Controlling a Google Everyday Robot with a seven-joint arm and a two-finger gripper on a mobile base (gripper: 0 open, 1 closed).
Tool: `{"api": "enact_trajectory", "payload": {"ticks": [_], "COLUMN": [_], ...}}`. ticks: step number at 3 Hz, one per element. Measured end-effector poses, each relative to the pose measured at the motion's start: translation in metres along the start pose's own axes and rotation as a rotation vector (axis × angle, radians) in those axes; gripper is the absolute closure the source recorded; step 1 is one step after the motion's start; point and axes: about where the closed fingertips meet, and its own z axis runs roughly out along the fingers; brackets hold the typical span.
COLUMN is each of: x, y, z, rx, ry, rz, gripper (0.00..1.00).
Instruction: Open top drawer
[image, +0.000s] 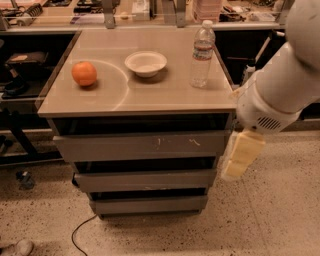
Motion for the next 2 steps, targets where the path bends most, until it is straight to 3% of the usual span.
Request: {"api": "enact_trajectory", "payload": {"ticks": [1,2], "x": [-0.013,-0.024], "y": [0.017,0.018], "z": [0.058,0.098], "rx": [-0.066,-0.092], "ry": [-0.02,-0.03], "rz": [-0.006,-0.023], "gripper": [0.0,0.0]}}
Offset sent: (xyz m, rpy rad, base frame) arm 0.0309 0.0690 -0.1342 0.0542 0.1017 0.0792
